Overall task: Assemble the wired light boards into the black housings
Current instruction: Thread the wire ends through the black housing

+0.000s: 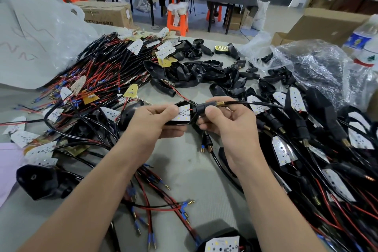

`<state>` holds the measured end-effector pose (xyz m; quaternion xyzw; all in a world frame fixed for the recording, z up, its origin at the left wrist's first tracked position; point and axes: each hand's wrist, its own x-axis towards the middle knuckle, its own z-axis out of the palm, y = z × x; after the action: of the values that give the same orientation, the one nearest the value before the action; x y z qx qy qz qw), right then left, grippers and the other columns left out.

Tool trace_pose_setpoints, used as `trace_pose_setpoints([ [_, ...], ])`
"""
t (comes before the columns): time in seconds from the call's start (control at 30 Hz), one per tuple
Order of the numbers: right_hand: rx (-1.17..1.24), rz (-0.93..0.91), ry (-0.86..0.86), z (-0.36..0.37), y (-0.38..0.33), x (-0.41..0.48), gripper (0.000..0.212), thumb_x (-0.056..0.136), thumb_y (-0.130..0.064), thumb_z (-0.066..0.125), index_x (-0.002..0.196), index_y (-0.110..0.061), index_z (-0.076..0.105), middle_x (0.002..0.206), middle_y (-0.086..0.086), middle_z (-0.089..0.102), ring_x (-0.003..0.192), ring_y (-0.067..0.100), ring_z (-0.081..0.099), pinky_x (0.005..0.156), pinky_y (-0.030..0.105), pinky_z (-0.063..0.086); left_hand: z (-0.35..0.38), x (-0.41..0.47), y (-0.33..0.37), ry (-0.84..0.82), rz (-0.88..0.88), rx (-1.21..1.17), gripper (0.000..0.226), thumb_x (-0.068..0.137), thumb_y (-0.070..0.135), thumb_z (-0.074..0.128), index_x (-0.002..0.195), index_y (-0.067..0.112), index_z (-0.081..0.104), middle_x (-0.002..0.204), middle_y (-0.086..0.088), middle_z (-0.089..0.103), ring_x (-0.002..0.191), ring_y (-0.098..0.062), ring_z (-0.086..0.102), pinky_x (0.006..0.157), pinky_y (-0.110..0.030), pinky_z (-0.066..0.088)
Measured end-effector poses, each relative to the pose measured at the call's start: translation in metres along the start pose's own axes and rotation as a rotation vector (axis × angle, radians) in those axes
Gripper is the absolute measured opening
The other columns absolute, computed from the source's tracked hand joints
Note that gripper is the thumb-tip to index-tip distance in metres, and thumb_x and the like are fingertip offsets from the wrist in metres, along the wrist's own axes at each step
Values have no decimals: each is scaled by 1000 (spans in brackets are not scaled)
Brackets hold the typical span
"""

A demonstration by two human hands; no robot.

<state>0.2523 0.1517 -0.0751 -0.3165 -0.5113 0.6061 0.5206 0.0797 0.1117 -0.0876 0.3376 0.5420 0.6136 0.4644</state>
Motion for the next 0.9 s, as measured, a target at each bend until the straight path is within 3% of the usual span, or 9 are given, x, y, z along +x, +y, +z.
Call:
trace_pose_setpoints([
  [0.17,-222,3,-31,23,-17,9,13,94,-8,67,85,-13,74,74,9,75,64,22,69,63,33,56,-12,1,8,35,-8,-153,23,94,19,67,78,8,80,72,-10,75,60,-17,73,53,-21,57],
  [0.3,-758,-37,-101,47,-53,15,30,91,-35,66,73,-12,72,64,-3,73,51,14,64,59,36,57,-22,2,18,106,0,-305,20,80,28,72,72,12,80,65,-5,70,51,-11,67,49,-17,54],
  [0.37,-948,-216,-84,54,-72,8,33,87,-39,66,68,-13,68,59,-5,68,50,13,58,57,32,53,-29,3,23,157,2,-433,19,84,26,71,88,7,73,73,-11,65,47,-10,59,46,-16,50],
  [0.43,-1034,-514,-42,62,-90,-9,16,84,-36,70,75,-23,68,66,-9,67,62,10,58,62,27,49,-37,3,26,142,18,-463,27,82,25,72,97,4,65,81,-17,55,45,-9,52,44,-16,46],
  [0.47,-1132,-654,-61,63,-97,-18,7,81,-33,72,86,-27,70,78,-12,70,76,8,59,71,28,49,-38,1,29,103,31,-435,27,81,26,72,96,5,65,82,-17,52,46,-10,49,44,-17,43],
  [0.53,-1425,-812,-142,61,-102,-33,34,79,-28,74,113,-25,69,111,-10,69,104,16,55,90,34,44,-37,-2,35,4,68,-364,15,86,23,71,82,9,70,75,-14,58,48,-11,46,44,-17,40],
  [0.6,-1630,-846,-124,50,-104,-44,41,79,-21,73,120,-21,65,111,-6,66,101,24,54,87,39,42,-30,-4,39,-58,102,-261,24,89,20,66,67,13,73,65,-9,62,47,-12,46,43,-18,38],
  [0.7,-1621,-867,73,24,-112,-65,22,82,-16,71,104,-17,68,82,-3,64,80,27,54,75,40,40,-4,-4,45,-84,149,-52,22,80,21,71,60,11,74,58,-8,56,47,-13,45,43,-20,36],
  [0.9,-1821,-464,330,-46,-123,-95,24,82,-37,67,97,-20,72,80,-1,64,81,31,60,78,44,44,89,-10,50,-300,44,38,7,73,22,85,73,15,82,64,-4,67,50,-13,47,44,-19,38],
])
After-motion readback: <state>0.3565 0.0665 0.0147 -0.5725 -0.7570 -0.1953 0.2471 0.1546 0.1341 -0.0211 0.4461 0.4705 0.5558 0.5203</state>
